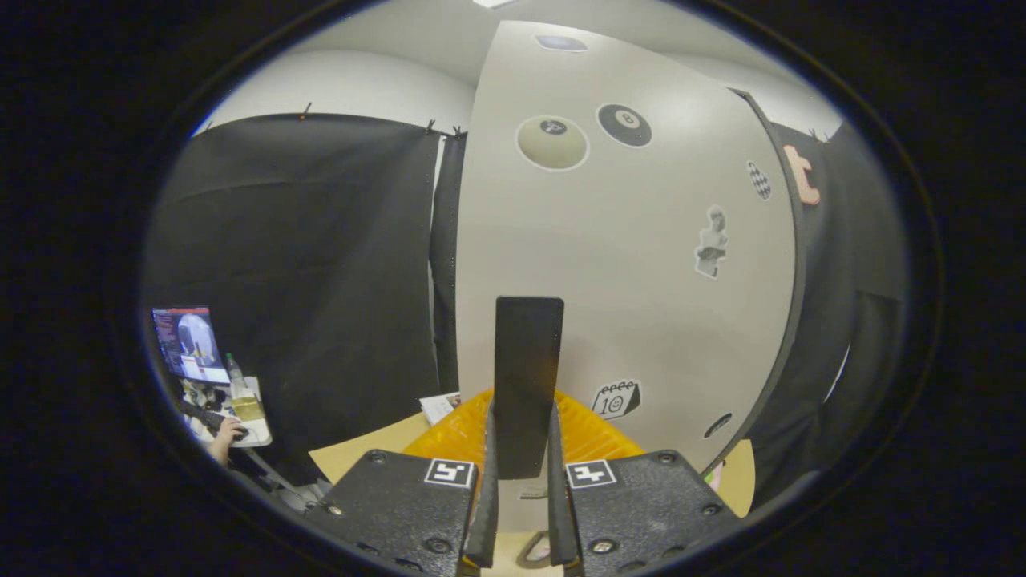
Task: Open the shoe cabinet door, grab the shoes and put them into the shoe cabinet, then close the shoe cabinet door.
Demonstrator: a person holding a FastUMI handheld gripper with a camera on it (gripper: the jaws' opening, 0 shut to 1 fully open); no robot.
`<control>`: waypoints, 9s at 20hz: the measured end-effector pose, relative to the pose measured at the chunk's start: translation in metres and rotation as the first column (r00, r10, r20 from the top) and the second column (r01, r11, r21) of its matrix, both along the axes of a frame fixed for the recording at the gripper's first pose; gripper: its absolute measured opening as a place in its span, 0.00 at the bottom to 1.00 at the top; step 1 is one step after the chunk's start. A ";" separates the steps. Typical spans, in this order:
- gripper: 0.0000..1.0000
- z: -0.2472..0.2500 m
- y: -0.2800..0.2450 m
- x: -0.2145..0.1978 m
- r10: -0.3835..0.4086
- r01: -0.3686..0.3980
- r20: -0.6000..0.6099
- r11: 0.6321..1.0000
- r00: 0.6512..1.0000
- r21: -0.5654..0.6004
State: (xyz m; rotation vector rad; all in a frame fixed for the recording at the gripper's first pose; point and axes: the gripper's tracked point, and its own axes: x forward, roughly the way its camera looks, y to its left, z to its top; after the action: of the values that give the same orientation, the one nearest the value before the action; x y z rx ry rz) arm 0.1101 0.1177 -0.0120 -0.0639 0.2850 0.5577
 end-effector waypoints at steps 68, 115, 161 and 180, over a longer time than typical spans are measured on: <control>0.90 -0.399 0.115 0.048 -0.322 0.281 -0.275 0.943 0.906 -0.177; 0.11 -0.032 0.131 0.125 -0.259 0.266 0.089 0.961 0.962 -0.073; 0.90 -0.105 0.122 0.356 -0.421 0.421 0.061 0.867 0.905 -0.267; 1.00 -0.006 0.074 -0.023 -0.468 0.471 0.288 0.880 0.835 0.063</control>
State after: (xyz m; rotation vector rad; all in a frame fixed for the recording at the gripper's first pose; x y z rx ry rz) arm 0.0873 0.1919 -0.0179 -0.0830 0.0032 0.0482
